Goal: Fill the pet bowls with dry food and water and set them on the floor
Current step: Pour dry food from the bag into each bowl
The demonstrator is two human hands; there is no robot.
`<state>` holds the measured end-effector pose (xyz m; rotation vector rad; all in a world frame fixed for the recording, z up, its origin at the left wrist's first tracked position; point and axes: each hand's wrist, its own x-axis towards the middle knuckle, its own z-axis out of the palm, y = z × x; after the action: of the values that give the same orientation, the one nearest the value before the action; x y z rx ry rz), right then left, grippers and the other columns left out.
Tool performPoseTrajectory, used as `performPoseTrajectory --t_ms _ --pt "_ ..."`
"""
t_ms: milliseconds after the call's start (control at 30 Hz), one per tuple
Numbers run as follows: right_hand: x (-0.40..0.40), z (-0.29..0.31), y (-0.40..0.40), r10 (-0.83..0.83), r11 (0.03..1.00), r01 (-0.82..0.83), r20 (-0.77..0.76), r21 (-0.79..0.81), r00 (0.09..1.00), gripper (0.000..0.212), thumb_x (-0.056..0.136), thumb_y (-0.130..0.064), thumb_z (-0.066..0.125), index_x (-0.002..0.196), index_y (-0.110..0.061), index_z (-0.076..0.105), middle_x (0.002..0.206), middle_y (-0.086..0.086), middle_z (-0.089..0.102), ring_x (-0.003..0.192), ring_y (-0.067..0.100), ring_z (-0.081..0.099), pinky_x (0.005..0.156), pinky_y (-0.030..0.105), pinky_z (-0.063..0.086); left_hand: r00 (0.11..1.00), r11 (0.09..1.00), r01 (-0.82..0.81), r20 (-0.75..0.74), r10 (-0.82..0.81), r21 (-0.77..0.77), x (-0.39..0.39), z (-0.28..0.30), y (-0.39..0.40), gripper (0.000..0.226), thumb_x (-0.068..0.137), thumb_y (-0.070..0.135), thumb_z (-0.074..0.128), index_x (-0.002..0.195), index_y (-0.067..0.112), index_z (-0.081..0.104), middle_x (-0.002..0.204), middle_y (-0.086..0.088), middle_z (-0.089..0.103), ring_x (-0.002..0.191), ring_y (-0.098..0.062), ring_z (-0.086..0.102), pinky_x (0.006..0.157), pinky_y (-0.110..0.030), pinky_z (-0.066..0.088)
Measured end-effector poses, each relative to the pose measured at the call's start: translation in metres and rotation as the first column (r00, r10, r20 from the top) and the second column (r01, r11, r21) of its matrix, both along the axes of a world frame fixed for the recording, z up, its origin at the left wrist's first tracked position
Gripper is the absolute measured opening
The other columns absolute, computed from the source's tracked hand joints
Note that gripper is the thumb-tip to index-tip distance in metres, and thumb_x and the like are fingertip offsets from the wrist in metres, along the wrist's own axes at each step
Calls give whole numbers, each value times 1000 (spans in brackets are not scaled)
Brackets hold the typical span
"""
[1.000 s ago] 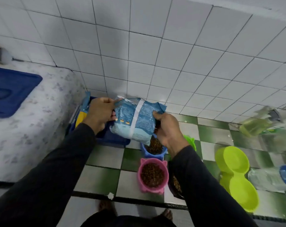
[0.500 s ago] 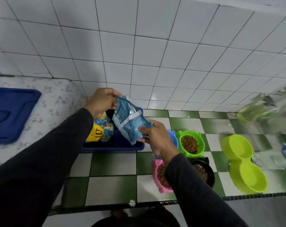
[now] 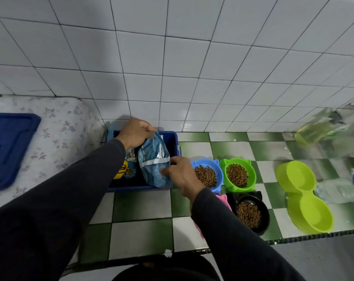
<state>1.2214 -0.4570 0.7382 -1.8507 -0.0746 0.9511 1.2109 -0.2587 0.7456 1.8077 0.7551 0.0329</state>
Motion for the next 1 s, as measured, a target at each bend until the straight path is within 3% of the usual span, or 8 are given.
performPoseTrajectory --t_ms 67,167,233,367,467,633,800,1000 --pt "1 -9 5 6 998 -3 36 -67 999 15 79 -1 74 82 -15 68 95 14 75 92 33 72 79 56 62 1000 1000 5 -17 -5 -17 -1 -6 2 15 93 1 71 85 12 76 102 -8 78 97 -21 72 88 -38 60" --pt "5 -16 12 -7 994 13 57 -110 998 17 78 3 70 83 -14 67 95 15 74 91 33 72 76 56 62 1000 999 7 -19 -8 -38 -7 -12 1 14 92 2 72 98 14 76 110 -6 75 106 -20 69 99 -40 56" --pt "6 -21 16 -2 993 10 69 -120 998 18 79 2 68 84 -15 66 95 14 74 89 32 73 74 56 63 1000 1000 12 0 -12 -18 -10 -15 -1 25 94 0 69 115 12 73 114 -4 72 110 -18 66 98 -35 55" --pt "9 -24 22 14 986 17 183 -167 983 15 80 0 69 90 -9 68 93 13 74 86 30 72 74 52 63 998 999 -16 57 14 31 -20 -20 -7 34 96 -4 63 125 14 66 118 -4 69 109 -16 65 81 -15 50" --pt "7 -17 25 125 966 -47 297 -256 947 14 87 -5 70 100 -3 67 99 12 72 91 26 68 79 36 59 999 994 -8 43 3 109 -27 -28 -13 38 97 -3 62 128 18 65 126 -3 68 120 -16 60 100 -30 50" --pt "-2 -12 22 306 926 -127 510 -356 804 21 93 -10 65 111 -10 53 97 8 65 83 24 62 66 32 47 998 955 55 3 -58 292 -47 -32 -16 39 96 4 66 132 18 64 134 -6 60 124 -20 58 108 -43 48" --pt "8 -5 17 415 907 -229 647 -354 639 59 89 -12 65 144 -13 43 128 12 52 114 27 49 96 38 48 991 874 130 -26 -133 468 -73 -28 -15 36 97 11 65 133 18 65 123 -7 61 112 -25 60 99 -40 49" --pt "27 21 16 593 805 -320 647 -501 479 72 94 -36 61 156 -12 31 146 14 45 128 33 45 105 46 45 985 771 164 -64 -158 615 -100 -17 -22 39 97 16 64 136 13 60 132 -7 56 121 -27 53 101 -39 46"
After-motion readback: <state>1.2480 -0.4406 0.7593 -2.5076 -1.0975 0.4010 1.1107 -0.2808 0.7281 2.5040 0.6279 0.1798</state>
